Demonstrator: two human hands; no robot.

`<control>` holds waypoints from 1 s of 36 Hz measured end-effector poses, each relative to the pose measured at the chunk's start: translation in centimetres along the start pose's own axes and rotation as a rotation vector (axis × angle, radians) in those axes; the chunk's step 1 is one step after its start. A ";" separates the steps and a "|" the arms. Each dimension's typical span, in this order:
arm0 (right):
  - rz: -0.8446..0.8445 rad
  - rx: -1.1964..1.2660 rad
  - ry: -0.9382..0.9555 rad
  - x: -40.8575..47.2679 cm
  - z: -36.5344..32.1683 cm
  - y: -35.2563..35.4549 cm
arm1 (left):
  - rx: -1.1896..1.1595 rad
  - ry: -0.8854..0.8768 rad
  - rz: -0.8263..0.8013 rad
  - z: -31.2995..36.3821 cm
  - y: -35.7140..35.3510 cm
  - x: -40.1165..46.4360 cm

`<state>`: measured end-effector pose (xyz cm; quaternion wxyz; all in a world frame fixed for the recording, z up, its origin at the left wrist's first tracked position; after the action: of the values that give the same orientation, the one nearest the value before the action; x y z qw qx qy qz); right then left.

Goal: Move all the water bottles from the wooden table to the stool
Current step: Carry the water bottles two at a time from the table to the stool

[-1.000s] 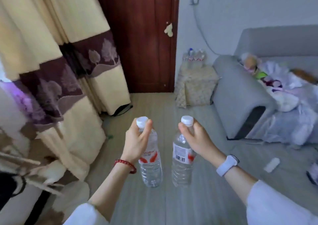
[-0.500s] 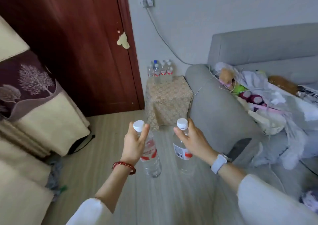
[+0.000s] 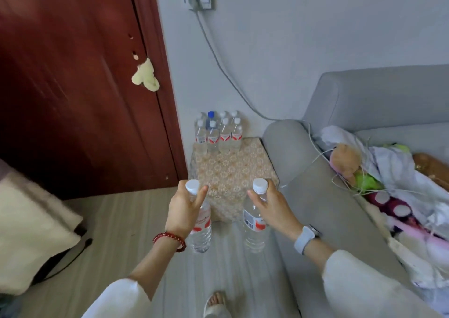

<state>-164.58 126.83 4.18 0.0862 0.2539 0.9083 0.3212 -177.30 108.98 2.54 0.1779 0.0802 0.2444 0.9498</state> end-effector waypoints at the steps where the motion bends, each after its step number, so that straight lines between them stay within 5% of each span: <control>1: 0.009 0.007 -0.002 2.5 0.4 0.3 | 0.008 0.006 -0.004 0.2 -0.9 2.5; 20: -0.041 -0.056 -0.250 38.4 17.3 2.4 | 0.107 0.055 -0.269 -0.5 -22.2 35.5; 29: -0.014 -0.120 -0.271 50.3 25.0 4.3 | 0.589 -0.296 -0.336 1.0 -34.5 45.2; 36: -0.129 -0.519 -0.040 56.4 28.3 2.4 | 0.855 -0.499 -0.309 0.4 -39.9 51.0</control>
<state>-202.84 172.87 -15.97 0.1865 0.1711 0.8081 0.5319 -212.40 160.95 -13.42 0.3202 0.3326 0.5697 0.6799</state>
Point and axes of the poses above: each hand's wrist, its own x-axis towards the middle knuckle, its own y-axis out of the back of the hand, z = x × y, the point moved 5 cm from there along x, towards the middle knuckle, and after that the axes turned 1 degree about y, right-handed, at the moved point
